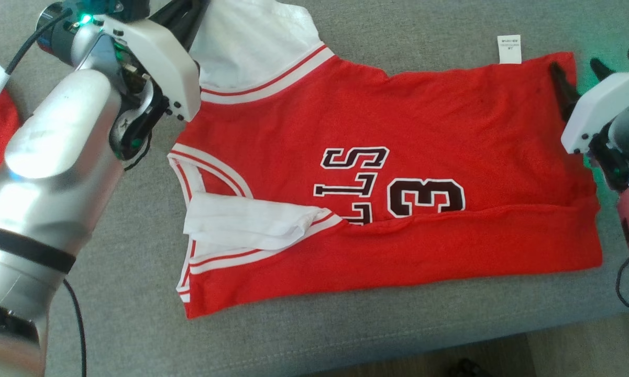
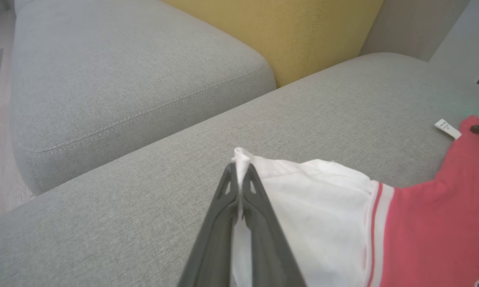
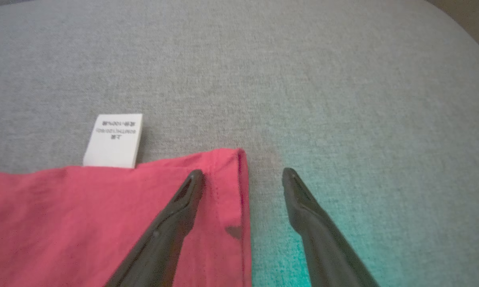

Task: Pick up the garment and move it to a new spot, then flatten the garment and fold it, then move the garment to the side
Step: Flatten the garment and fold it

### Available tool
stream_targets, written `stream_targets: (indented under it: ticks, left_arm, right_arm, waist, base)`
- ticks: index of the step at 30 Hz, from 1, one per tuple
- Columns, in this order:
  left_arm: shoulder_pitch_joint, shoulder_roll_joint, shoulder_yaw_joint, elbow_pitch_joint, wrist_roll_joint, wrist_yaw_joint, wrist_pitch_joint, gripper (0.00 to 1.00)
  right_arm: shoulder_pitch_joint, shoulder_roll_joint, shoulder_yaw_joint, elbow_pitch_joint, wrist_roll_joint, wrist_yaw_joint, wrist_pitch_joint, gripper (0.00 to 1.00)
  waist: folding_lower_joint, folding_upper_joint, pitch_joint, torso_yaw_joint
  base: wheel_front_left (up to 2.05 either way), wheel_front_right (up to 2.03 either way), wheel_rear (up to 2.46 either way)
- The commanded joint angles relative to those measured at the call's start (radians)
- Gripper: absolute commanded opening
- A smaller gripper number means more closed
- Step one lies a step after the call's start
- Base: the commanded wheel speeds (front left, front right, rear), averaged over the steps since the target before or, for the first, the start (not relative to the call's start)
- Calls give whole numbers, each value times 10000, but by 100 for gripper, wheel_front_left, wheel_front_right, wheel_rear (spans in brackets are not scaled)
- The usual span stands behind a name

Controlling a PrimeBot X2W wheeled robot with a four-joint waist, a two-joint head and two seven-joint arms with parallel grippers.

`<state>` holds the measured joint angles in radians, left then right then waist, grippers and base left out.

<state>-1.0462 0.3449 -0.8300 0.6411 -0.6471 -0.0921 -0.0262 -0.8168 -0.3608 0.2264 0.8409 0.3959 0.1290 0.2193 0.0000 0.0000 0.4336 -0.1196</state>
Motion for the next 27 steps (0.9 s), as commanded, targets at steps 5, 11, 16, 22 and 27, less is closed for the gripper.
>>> stream_targets:
  ticks: [5,11,16,22,27]
  left_arm:
    - [-137,554,309,-672,-129,208,190,0]
    - [-102,668,298,-1045,-176,356,340,0]
    - [-110,745,335,-1136,-213,464,360,0]
    - [-291,816,579,-979,-256,768,149,0]
    - [-619,729,784,-703,-240,1006,-135,0]
  right_arm:
    - [-399,-172,280,271,133,17,-183,100]
    - [-648,-164,602,824,324,17,-319,24]
    - [-826,-273,826,1017,420,17,-649,0]
    - [-1222,-336,769,1316,278,17,-1505,0]
    - [-1544,-301,688,1551,131,17,-2067,0]
  waist:
    - [0,0,78,7]
    - [0,0,153,26]
    - [0,0,172,43]
    - [0,0,185,50]
    - [0,0,239,56]
  base:
    - [0,0,0]
    - [0,0,0]
    - [0,0,0]
    - [0,0,0]
    - [0,0,0]
